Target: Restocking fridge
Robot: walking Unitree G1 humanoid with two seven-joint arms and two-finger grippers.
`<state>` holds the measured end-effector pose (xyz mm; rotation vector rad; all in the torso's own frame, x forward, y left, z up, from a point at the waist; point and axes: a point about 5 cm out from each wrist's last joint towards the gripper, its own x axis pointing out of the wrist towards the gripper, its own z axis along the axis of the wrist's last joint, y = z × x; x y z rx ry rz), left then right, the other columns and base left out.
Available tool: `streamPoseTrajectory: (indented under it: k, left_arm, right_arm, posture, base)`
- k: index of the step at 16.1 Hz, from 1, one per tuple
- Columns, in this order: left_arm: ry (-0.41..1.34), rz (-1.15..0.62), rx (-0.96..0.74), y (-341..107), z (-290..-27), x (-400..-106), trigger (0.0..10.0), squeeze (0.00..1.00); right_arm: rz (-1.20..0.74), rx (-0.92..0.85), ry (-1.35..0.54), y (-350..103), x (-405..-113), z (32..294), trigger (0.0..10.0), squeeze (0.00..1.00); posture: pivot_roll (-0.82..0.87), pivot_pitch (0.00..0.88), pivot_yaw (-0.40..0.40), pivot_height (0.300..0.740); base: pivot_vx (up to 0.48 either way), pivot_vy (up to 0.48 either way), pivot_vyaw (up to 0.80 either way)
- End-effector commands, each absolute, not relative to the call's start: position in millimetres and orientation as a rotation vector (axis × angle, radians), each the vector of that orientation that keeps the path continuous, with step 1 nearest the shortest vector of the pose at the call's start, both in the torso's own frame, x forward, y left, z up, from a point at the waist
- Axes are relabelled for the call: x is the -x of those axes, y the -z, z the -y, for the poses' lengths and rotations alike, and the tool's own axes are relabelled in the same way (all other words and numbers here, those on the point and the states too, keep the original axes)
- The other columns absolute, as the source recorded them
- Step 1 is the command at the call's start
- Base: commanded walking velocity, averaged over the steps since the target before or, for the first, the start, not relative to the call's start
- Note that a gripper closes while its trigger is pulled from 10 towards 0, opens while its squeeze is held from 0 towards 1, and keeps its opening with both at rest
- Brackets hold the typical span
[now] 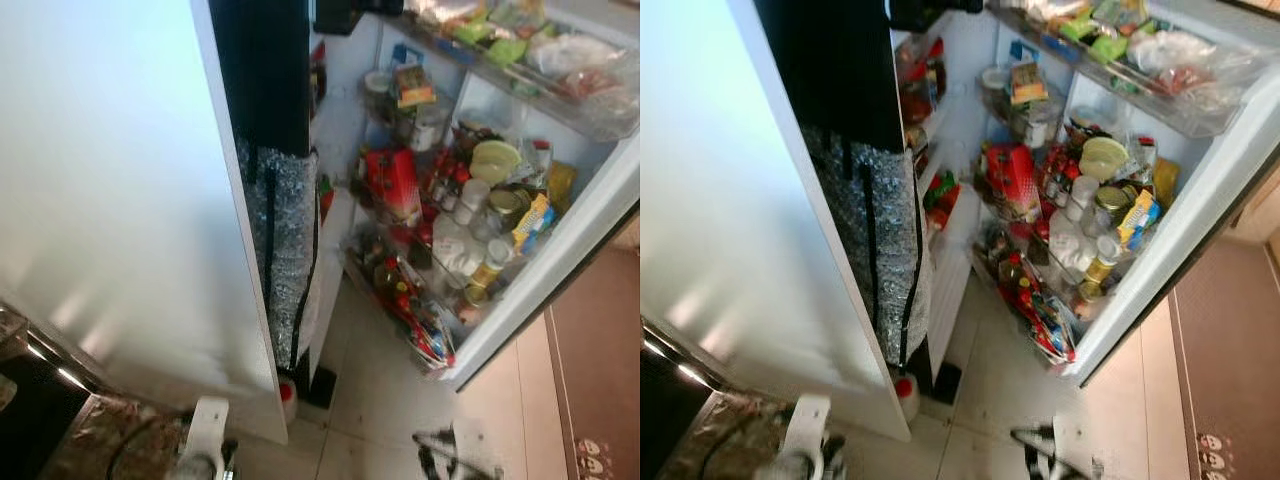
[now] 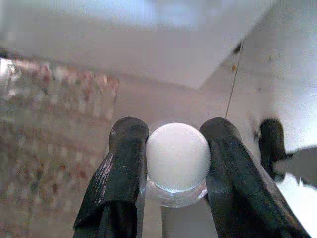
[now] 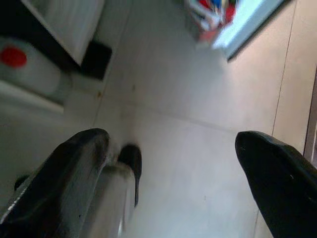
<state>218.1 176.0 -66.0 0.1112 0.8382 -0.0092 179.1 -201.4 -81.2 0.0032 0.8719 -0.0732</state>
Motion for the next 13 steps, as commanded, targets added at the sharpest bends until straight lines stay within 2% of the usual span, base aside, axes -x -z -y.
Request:
streamPoseTrajectory:
  k: [1,6,9,13]
  left_arm:
    - [0.010,-0.845,-0.101,65,-174,-221,10.0,0.00]
    - [0.009,-0.840,-0.090,62,-171,-227,10.0,0.00]
    - [0.015,-0.864,-0.078,67,-166,-219,10.0,0.00]
    - [-0.002,-0.880,-0.075,72,-168,-210,10.0,0.00]
  right_arm:
    - [-0.872,-0.007,0.098,79,-183,207,10.0,0.00]
    - [-0.858,0.006,0.106,73,-193,215,10.0,0.00]
    - [-0.874,0.010,0.103,76,-188,214,10.0,0.00]
    - [-0.893,0.026,0.091,79,-181,213,10.0,0.00]
  posture:
    - [-0.13,0.000,-0.010,0.740]
    - [-0.14,0.000,-0.010,0.740]
    - [-0.14,0.008,-0.015,0.740]
    - [-0.15,0.040,-0.021,0.740]
  base:
    - [0.000,0.000,0.00]
    - [0.000,0.000,0.00]
    - [0.000,0.000,0.00]
    - [0.000,-0.296,0.00]
